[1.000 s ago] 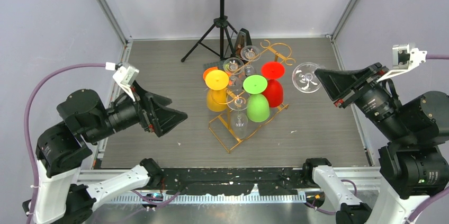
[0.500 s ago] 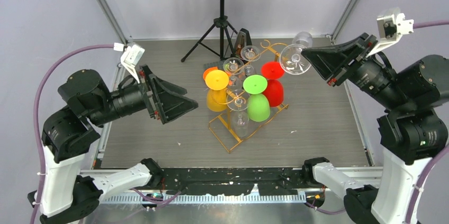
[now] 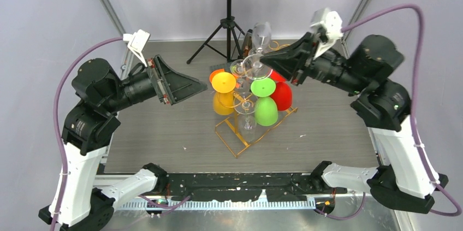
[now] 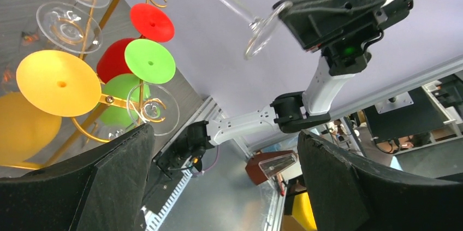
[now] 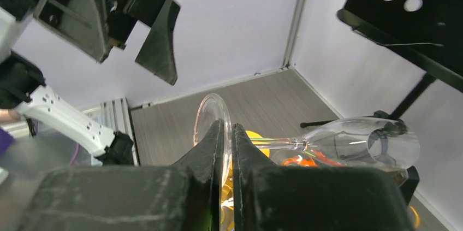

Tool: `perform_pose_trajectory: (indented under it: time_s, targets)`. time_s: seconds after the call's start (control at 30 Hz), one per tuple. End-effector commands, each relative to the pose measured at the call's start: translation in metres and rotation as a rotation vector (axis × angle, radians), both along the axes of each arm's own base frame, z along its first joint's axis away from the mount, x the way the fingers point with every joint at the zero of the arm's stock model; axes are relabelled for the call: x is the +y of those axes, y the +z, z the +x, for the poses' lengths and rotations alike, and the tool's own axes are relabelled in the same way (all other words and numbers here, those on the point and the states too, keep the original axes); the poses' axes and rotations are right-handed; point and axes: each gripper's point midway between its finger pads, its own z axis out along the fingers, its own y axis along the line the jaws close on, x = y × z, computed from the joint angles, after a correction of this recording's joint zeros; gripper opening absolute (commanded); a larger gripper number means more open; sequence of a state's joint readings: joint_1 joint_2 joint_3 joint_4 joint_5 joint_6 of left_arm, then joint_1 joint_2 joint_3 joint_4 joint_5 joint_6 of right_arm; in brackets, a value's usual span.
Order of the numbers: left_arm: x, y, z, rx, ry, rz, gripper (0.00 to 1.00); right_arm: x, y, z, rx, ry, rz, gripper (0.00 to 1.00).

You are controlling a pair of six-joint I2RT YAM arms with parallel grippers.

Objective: Take the wine glass off the wine glass rack
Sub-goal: Place the wine glass at the center of the board.

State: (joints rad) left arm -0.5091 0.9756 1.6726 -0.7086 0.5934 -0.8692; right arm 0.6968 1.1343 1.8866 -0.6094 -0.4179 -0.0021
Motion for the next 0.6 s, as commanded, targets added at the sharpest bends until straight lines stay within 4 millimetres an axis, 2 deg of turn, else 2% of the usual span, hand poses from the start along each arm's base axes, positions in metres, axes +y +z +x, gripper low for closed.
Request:
perform_pose_trajectory:
  time_s: [0.0,0.1,0.13,0.17,0.2,0.23,0.37,0.57]
  targets:
    - [-0.006,0.011,-0.001,-0.014,-0.061,-0.059,0.99,0.011,0.028,-0.007,-0.253,0.012,0.052,0.06]
    - [-0.008,0.010,0.001,-0.006,-0.070,-0.061,1.00,0.023,0.026,-0.012,-0.331,0.046,0.050,0.06]
    - [-0.008,0.010,0.002,-0.006,-0.071,-0.060,1.00,0.029,0.019,-0.017,-0.341,0.074,0.044,0.06]
    - [-0.009,0.009,0.003,-0.002,-0.075,-0.059,1.00,0.031,0.023,-0.020,-0.385,0.079,0.054,0.06]
    - [-0.009,0.008,0.004,0.002,-0.077,-0.060,1.00,0.037,0.017,-0.024,-0.393,0.101,0.050,0.06]
    - [-0.010,0.007,0.004,0.007,-0.082,-0.060,1.00,0.039,0.020,-0.028,-0.428,0.109,0.060,0.06]
    - [-0.012,0.004,0.007,0.016,-0.084,-0.062,1.00,0.054,0.007,-0.034,-0.486,0.141,0.034,0.06]
    - [-0.015,0.000,0.008,0.037,-0.111,-0.077,1.00,0.066,0.000,-0.046,-0.573,0.185,0.056,0.06]
